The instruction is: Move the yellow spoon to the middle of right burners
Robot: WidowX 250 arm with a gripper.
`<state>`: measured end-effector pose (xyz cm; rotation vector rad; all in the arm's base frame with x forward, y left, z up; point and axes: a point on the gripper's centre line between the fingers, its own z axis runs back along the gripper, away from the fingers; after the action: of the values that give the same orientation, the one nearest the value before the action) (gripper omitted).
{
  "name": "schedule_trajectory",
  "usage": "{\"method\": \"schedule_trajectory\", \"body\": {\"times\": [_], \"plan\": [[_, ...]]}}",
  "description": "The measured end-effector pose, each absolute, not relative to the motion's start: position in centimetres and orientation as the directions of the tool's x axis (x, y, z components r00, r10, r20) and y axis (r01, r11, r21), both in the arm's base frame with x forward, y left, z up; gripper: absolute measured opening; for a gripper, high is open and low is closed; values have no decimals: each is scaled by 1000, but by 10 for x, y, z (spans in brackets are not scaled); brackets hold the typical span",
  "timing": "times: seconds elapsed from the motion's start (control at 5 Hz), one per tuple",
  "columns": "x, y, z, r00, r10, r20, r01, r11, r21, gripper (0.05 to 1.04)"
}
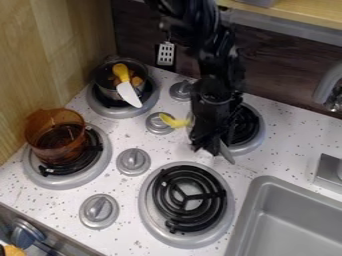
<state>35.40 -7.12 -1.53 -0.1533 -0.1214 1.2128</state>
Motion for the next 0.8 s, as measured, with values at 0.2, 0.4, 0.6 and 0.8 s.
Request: {"method": "schedule_trajectory", "body": {"times": [0.2, 0.4, 0.6, 0.8], "plan": [[362, -78, -24, 365, 931, -19, -916, 355, -188, 318], [361, -85, -35, 377, 923, -78, -917, 361, -171, 318], [360, -83, -33, 343, 935, -90, -932, 326, -158, 318], [357, -78, -35, 315, 947, -67, -943, 304, -133, 387]]}}
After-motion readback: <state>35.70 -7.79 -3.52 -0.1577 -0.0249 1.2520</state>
